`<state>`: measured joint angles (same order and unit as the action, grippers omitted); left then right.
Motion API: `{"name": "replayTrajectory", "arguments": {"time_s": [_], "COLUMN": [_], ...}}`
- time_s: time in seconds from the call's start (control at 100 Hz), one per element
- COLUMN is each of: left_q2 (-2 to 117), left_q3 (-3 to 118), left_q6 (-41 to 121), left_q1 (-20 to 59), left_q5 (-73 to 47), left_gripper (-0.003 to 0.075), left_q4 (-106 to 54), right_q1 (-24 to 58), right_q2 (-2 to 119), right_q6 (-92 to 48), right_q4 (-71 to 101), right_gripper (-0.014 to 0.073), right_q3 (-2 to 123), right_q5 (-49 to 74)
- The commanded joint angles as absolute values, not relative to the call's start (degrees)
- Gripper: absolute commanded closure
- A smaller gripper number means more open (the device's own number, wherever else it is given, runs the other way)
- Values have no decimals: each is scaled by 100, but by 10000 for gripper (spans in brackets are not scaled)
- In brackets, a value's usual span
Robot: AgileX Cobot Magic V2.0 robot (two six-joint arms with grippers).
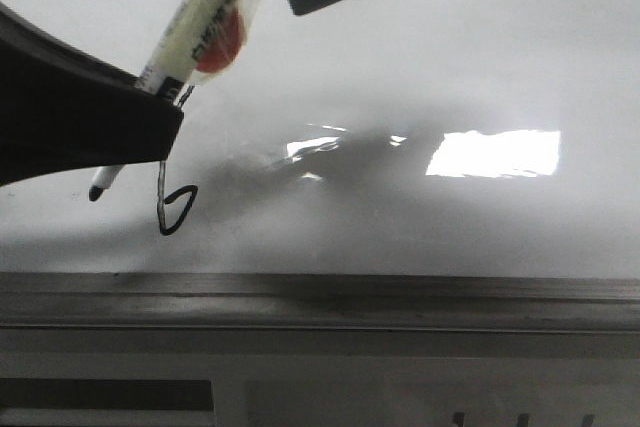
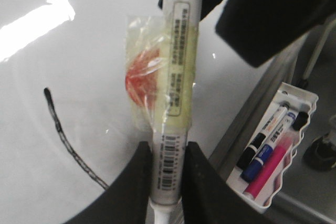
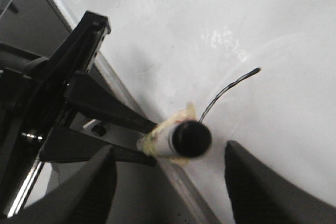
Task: Write number 6 on whiteboard
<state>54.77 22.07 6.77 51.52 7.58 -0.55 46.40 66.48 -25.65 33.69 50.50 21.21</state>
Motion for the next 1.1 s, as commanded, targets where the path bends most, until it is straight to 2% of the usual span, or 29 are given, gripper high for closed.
{"name": "replayTrajectory", "arguments": {"time_s": [0.0, 0.11, 0.28, 0.42, 0.87, 0.97, 1.09], "left_q2": [5360, 5338, 5338, 5351, 5360, 5360, 5360], "left_q3": [2431, 2440, 2440, 2440, 2440, 2440, 2440], "left_q6": [594, 594, 594, 594, 594, 594, 594], "left_q1": [5060, 4634, 3755, 3421, 3410, 3410, 3410], "left_q5": [1120, 879, -288, -765, -777, -777, -777], "left_gripper": [741, 741, 741, 741, 735, 662, 482], "left_q4": [-1175, -2558, -4272, -4396, -4437, -4437, -4513], "right_q1": [4498, 4458, 4458, 4458, 4458, 4458, 4458], "right_q2": [6501, 6501, 6501, 6501, 6501, 6501, 6501], "right_q6": [-2620, -2620, -2620, -2620, -2620, -2620, -2620], "right_q4": [3419, 3419, 3419, 3419, 3419, 3419, 3419], "right_gripper": [150, 186, 192, 192, 192, 192, 192], "right_q3": [5194, 5194, 5194, 5194, 5194, 5194, 5194], "right_q5": [1602, 1605, 1696, 1688, 1699, 1699, 1699]}}
